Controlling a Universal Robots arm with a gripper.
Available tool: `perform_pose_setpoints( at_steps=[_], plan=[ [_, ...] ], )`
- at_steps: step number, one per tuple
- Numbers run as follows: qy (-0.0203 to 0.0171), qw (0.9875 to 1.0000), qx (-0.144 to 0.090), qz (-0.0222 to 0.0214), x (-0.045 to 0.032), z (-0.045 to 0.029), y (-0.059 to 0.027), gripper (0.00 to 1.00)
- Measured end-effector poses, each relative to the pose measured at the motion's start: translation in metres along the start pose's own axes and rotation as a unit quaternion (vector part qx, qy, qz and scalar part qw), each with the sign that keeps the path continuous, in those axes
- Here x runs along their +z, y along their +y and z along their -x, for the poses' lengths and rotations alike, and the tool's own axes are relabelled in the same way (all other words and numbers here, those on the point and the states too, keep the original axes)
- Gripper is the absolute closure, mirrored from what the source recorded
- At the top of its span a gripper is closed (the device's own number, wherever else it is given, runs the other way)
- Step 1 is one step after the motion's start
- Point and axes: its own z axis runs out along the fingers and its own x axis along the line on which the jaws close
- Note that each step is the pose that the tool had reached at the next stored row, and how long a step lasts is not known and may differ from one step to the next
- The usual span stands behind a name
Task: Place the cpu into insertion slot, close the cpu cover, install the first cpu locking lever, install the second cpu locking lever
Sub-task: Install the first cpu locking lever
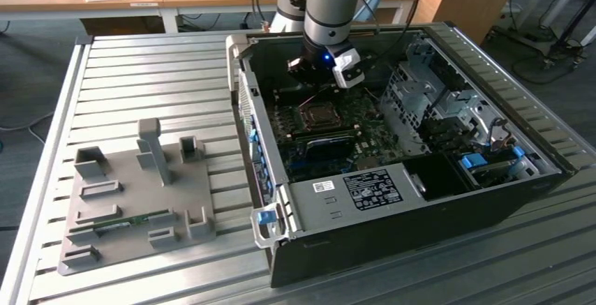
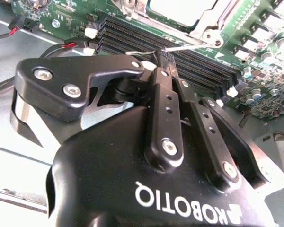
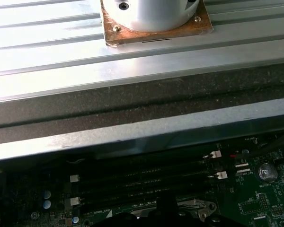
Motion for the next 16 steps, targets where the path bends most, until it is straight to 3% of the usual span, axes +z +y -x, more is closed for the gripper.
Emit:
perform_pose_setpoints(
  at_steps=[16],
  plan=[
    [0.0000, 1.0000, 0.000, -0.0001, -0.0013, 0.0000, 0.0010, 0.89]
  ],
)
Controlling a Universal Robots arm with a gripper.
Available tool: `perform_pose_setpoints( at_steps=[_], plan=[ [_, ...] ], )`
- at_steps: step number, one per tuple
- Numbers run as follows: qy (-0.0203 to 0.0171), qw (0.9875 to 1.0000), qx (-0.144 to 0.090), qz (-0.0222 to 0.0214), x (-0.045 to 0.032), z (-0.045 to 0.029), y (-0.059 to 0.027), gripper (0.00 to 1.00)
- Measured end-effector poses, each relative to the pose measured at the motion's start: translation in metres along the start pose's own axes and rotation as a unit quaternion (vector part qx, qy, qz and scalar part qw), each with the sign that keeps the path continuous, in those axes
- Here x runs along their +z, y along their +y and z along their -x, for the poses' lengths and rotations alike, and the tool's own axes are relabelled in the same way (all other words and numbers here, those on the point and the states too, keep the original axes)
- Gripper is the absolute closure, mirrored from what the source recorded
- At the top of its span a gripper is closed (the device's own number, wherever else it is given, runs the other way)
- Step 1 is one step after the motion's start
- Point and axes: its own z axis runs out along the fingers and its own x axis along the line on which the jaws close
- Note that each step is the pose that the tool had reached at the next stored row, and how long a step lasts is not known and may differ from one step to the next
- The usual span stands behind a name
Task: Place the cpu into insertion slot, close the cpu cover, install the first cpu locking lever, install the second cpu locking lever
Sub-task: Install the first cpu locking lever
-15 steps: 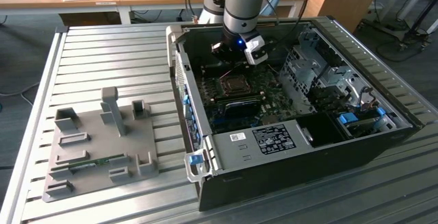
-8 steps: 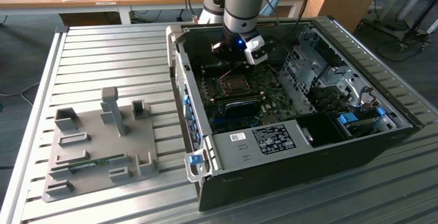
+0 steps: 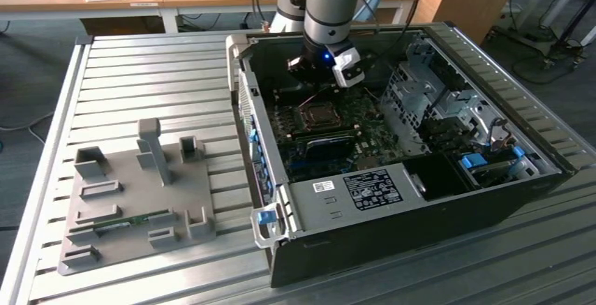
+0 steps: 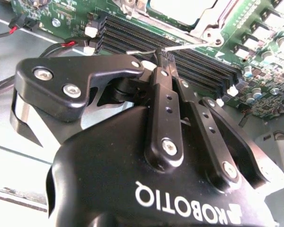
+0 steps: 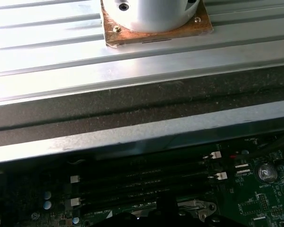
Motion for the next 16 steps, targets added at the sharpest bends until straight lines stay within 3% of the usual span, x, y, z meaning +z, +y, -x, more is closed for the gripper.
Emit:
perform_pose_setpoints(
  at_steps=[16],
  plan=[
    [-0.0009, 1.0000, 0.000, 0.0022, 0.0023, -0.0004, 0.0002, 0.89]
  ],
)
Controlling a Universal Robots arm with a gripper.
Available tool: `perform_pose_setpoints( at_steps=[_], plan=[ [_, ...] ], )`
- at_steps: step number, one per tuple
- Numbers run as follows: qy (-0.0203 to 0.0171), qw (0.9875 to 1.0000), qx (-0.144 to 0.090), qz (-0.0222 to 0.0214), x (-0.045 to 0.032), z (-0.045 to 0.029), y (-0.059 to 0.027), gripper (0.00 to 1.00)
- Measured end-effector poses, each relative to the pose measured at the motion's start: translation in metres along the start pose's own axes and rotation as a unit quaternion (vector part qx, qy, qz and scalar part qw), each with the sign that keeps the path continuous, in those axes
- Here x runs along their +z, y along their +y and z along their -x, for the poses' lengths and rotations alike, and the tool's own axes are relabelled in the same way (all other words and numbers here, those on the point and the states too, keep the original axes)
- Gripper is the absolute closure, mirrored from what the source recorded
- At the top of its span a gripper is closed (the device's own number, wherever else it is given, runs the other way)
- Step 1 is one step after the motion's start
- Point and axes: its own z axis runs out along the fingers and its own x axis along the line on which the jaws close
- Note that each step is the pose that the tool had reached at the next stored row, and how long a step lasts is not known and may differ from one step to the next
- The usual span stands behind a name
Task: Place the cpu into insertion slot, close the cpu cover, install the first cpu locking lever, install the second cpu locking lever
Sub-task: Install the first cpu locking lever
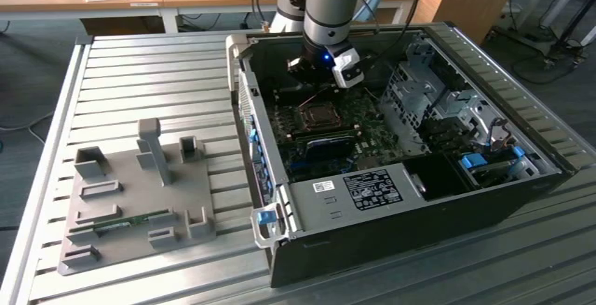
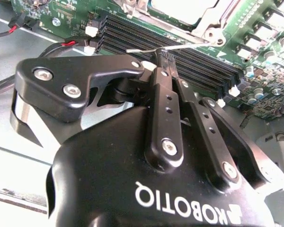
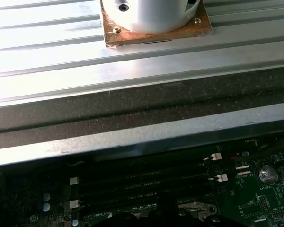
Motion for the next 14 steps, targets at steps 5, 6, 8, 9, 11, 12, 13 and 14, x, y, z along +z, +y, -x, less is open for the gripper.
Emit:
perform_pose_setpoints(
  at_steps=[5, 6, 8, 9, 11, 12, 13, 14],
  plan=[
    [-0.0001, 1.0000, 0.000, 0.0001, 0.0009, 0.0001, -0.0001, 0.89],
    [0.0000, 1.0000, 0.000, 0.0000, 0.0015, 0.0001, -0.0003, 0.89],
    [0.0000, 1.0000, 0.000, 0.0000, 0.0031, 0.0002, -0.0007, 0.89],
    [0.0000, 1.0000, 0.000, 0.0000, 0.0038, 0.0004, -0.0010, 0.89],
    [0.0000, 1.0000, 0.000, 0.0000, 0.0052, 0.0008, -0.0013, 0.89],
    [0.0000, 1.0000, 0.000, 0.0000, 0.0059, 0.0011, -0.0014, 0.89],
    [0.0000, 1.0000, 0.000, -0.0001, 0.0064, 0.0015, -0.0015, 0.89],
    [0.0000, 1.0000, 0.000, -0.0001, 0.0068, 0.0019, -0.0015, 0.89]
  ],
)
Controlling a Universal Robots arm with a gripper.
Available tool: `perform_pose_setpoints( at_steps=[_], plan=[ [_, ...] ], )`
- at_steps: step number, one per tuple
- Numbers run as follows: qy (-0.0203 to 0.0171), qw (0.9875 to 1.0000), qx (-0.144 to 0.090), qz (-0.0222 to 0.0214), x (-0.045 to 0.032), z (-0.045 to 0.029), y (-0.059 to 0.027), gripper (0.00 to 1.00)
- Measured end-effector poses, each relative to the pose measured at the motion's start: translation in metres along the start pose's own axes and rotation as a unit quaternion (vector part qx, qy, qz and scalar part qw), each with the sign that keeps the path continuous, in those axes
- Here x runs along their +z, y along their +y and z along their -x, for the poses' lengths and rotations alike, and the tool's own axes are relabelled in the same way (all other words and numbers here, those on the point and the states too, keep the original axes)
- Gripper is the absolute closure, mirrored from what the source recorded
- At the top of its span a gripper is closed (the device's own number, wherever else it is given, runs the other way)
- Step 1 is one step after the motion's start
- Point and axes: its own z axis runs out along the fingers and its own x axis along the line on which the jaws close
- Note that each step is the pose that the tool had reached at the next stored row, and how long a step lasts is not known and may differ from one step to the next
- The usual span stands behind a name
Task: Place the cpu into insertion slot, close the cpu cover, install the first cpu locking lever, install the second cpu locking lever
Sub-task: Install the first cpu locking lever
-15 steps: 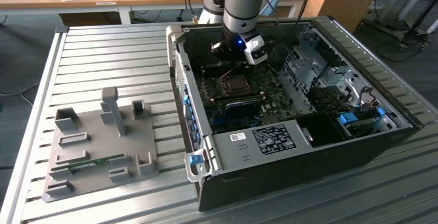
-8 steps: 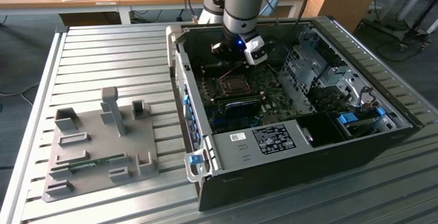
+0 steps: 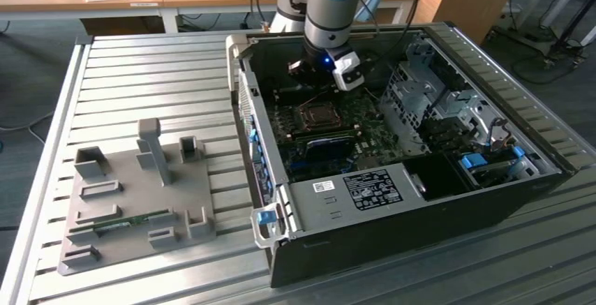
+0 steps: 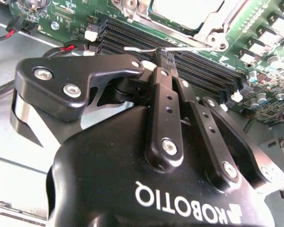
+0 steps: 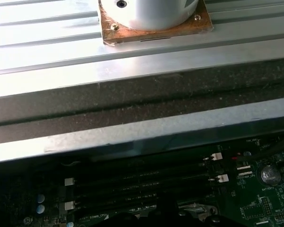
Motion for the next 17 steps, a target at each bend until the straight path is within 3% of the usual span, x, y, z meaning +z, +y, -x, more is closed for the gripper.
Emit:
perform_pose_setpoints(
  at_steps=[17],
  plan=[
    [0.0000, 1.0000, 0.000, 0.0000, 0.0041, 0.0025, 0.0001, 0.89]
  ],
)
